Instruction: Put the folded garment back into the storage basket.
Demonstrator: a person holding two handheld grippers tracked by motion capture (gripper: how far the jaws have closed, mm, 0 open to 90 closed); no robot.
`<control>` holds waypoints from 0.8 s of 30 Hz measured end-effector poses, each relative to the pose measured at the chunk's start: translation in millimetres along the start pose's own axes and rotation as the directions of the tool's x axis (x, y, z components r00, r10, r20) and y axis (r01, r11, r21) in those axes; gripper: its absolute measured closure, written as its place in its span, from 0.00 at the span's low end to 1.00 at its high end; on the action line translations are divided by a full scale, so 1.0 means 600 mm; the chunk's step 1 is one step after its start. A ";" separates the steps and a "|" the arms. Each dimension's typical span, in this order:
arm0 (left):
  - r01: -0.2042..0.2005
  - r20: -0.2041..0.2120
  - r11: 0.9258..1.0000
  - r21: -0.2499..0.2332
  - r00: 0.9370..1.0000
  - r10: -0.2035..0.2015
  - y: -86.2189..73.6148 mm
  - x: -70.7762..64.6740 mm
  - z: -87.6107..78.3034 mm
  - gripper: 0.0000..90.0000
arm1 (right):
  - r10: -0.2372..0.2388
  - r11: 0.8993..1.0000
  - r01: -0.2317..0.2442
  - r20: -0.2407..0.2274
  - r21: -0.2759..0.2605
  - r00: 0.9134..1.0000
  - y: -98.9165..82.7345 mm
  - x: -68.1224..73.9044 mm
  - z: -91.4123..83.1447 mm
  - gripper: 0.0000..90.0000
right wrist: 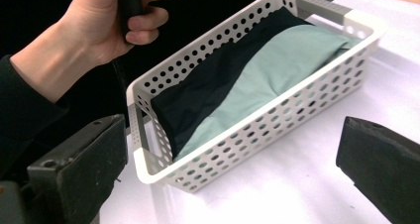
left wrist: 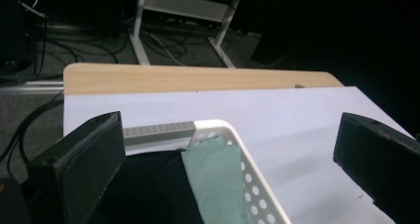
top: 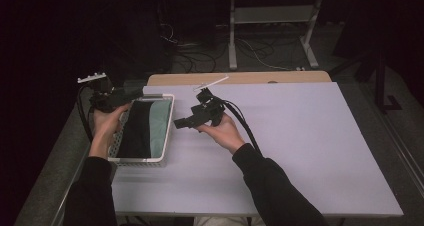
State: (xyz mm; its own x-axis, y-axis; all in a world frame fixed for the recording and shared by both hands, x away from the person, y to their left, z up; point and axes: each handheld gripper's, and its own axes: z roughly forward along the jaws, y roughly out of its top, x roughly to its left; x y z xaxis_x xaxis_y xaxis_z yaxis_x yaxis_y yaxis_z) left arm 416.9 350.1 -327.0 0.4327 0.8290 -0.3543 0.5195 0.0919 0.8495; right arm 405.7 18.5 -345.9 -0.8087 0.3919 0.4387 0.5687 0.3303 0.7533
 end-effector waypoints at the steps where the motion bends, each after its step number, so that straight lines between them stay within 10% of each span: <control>1: -0.002 0.001 1.000 -0.003 1.000 0.002 0.000 -0.001 -0.001 0.00 | 0.004 1.000 -0.004 0.002 0.000 1.000 0.000 -0.001 -0.004 0.00; 24: -0.049 -0.005 0.998 -0.038 0.999 0.049 -0.018 -0.014 -0.034 0.00 | 0.009 1.000 -0.006 0.111 -0.029 0.994 -0.020 -0.047 -0.104 0.00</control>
State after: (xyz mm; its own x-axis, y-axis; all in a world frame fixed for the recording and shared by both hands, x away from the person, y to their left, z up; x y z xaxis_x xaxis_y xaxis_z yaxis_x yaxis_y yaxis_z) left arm 392.6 353.3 -325.0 0.4540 0.8351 -0.3107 0.4691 0.0725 0.8802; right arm 412.5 -50.2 -336.7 -0.7818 0.4878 0.3885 0.5690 0.3031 0.7645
